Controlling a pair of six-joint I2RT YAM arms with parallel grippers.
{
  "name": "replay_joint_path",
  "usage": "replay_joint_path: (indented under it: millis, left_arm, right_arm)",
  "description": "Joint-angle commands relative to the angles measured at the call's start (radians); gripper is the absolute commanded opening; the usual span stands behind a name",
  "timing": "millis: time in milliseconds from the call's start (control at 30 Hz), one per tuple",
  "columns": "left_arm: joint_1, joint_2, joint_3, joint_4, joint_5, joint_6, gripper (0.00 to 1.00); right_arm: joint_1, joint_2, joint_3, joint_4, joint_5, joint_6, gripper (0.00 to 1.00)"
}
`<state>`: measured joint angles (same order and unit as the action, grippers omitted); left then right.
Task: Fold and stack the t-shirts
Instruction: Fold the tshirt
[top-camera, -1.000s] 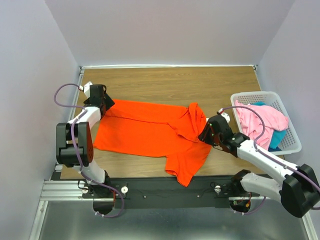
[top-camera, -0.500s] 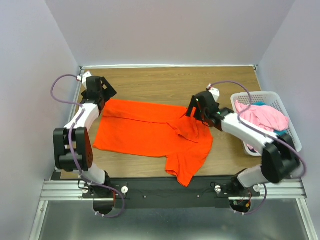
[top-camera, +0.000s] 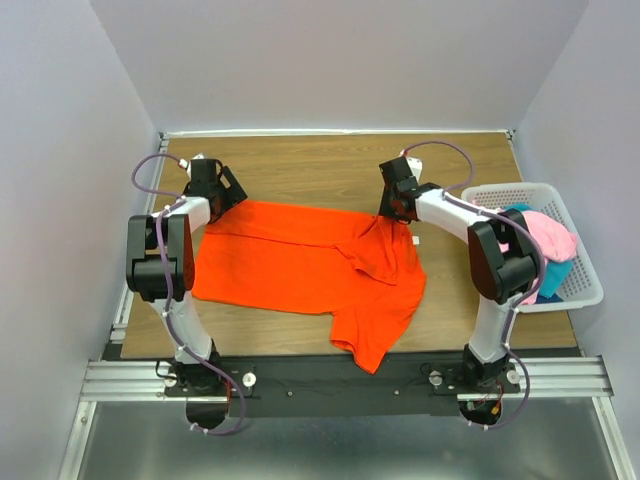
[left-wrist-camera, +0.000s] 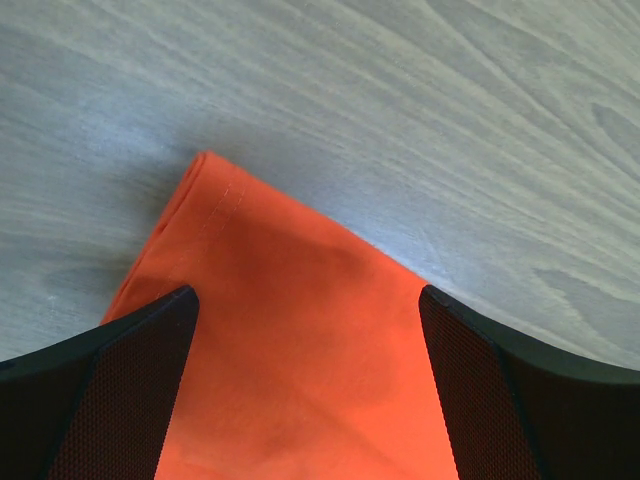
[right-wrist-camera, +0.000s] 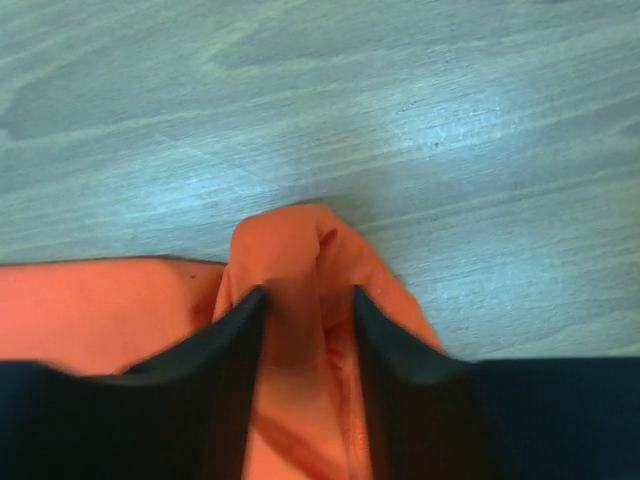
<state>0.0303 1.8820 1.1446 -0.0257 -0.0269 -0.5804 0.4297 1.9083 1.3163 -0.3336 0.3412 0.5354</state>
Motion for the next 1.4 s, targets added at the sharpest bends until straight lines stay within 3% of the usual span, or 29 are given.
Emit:
replay_joint_path:
  millis: [0,67,133,167,400,433,567,700,767,867,933,1100,1200,1367]
  left_arm:
    - [0.005,0.025,0.014,0.0,0.006,0.008,0.98]
    - [0.013,0.025,0.006,-0.002,-0.002,0.005,0.98]
    - [0.019,0.026,-0.003,-0.005,-0.014,0.004,0.98]
    - [0.022,0.026,-0.005,-0.008,-0.021,0.001,0.98]
    - [0.042,0.026,-0.017,-0.013,-0.039,-0.006,0.98]
    - [0.043,0.025,-0.019,-0.019,-0.042,-0.006,0.98]
    - [0.046,0.023,-0.022,-0.019,-0.05,-0.006,0.98]
    - [0.046,0.017,-0.028,-0.022,-0.059,-0.012,0.98]
    - [0.046,0.017,-0.028,-0.022,-0.053,-0.012,0.98]
    - [0.046,0.019,-0.026,-0.02,-0.042,-0.01,0.98]
    - [0.043,0.017,-0.029,-0.017,-0.042,-0.01,0.98]
    - [0.045,0.016,-0.031,-0.016,-0.042,-0.006,0.98]
    - [0.046,0.016,-0.029,-0.014,-0.042,-0.004,0.98]
    - [0.046,0.02,-0.026,-0.013,-0.042,-0.001,0.98]
  right_arm:
    - [-0.032,0.029,0.018,-0.019,-0.034,-0.017,0.4]
    - [-0.061,0.032,0.015,-0.018,-0.056,-0.003,0.24]
    - [-0.089,0.034,0.014,-0.018,-0.079,0.003,0.15]
    - [-0.097,0.032,0.014,-0.018,-0.083,0.005,0.01]
    - [-0.155,-0.017,-0.023,-0.013,-0.11,0.008,0.01]
    - [-0.169,-0.026,-0.032,-0.013,-0.107,0.011,0.01]
    - [-0.201,-0.061,-0.066,-0.012,-0.102,0.009,0.32]
    - [-0.206,-0.101,-0.075,-0.013,-0.093,-0.008,0.43]
    - [-0.204,-0.127,-0.071,0.001,-0.164,-0.055,0.44]
    - [-0.183,-0.138,-0.059,0.019,-0.365,-0.18,0.56]
    - [-0.136,-0.137,-0.042,0.019,-0.406,-0.259,0.59]
    - [-0.094,-0.06,0.015,0.005,-0.294,-0.393,0.62]
    - [-0.085,-0.026,0.041,-0.005,-0.206,-0.463,0.62]
    - [-0.077,0.041,0.069,-0.01,-0.235,-0.509,0.57]
